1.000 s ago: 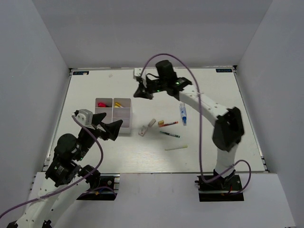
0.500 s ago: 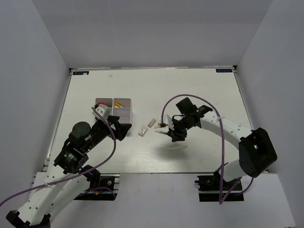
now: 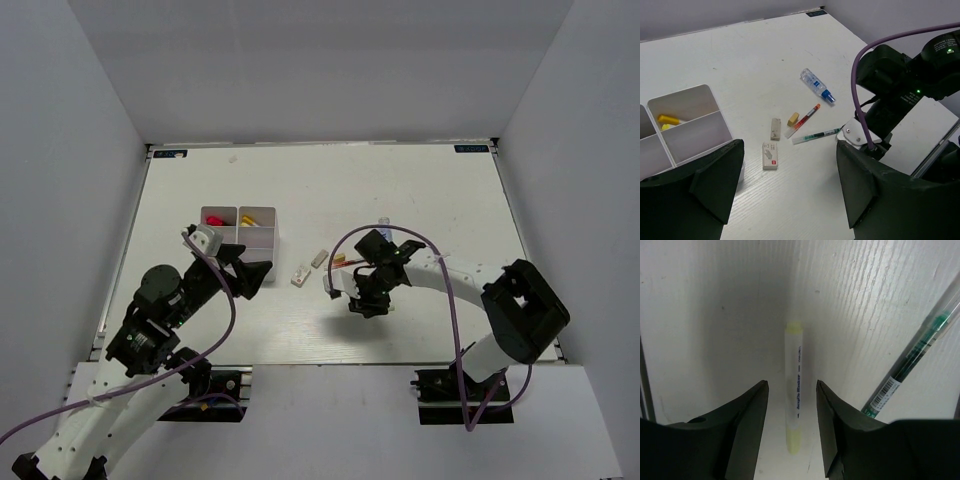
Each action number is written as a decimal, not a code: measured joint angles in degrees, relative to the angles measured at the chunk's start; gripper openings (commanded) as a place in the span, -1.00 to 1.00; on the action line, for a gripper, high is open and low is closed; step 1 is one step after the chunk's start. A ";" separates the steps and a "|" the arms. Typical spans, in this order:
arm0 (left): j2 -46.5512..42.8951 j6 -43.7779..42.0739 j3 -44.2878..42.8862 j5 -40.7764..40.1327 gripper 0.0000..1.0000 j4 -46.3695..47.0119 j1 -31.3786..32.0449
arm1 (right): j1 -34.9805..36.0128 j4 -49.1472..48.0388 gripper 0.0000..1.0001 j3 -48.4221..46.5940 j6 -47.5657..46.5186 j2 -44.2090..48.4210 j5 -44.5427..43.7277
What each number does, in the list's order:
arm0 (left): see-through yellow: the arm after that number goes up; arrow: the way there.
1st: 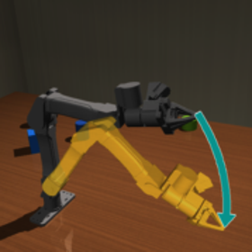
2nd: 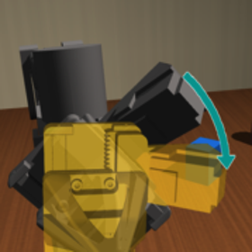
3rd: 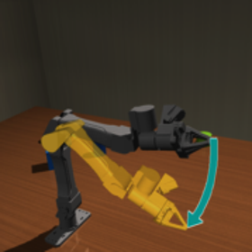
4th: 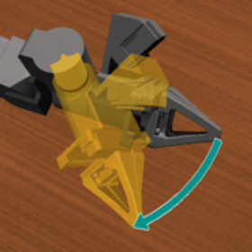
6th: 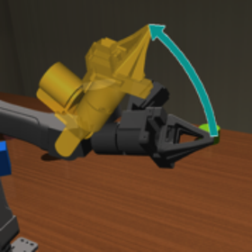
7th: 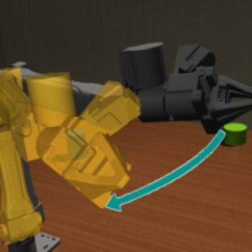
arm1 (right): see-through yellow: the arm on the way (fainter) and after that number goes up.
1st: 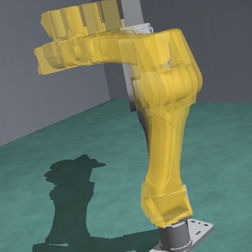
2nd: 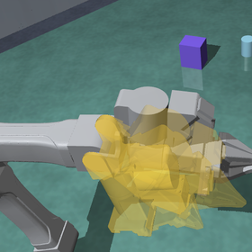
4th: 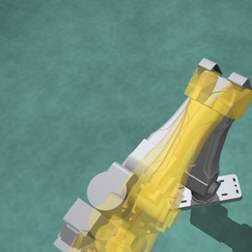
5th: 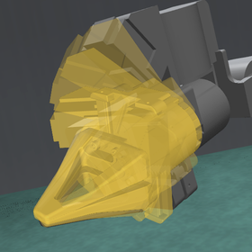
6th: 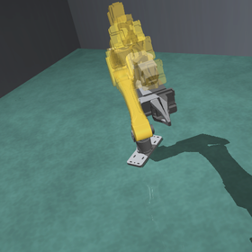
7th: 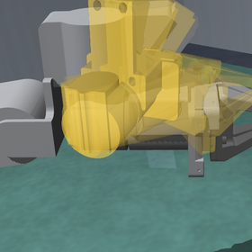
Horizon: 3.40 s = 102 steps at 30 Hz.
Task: Sort the stationery into containers
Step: Pick up the pen from the center of the board, then place the pen in the storage box.
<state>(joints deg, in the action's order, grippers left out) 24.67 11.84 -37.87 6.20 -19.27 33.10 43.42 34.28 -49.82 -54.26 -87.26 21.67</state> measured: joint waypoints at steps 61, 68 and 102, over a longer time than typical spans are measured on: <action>-15.63 -1.92 1.90 2.43 0.69 4.74 0.00 | 9.66 -10.32 -1.00 -77.22 13.84 -39.01 11.41; -15.61 -1.95 1.90 2.40 0.69 4.76 -0.42 | 6.91 -13.57 -1.00 -78.66 15.85 -43.45 15.67; -13.70 -2.40 1.92 2.49 0.69 4.79 -1.33 | 0.52 -19.52 -0.04 -75.84 24.35 -46.34 31.45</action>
<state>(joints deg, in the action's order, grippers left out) 10.96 9.43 -35.94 8.69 -14.48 31.77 43.94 14.76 -125.67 -29.91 -133.60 53.12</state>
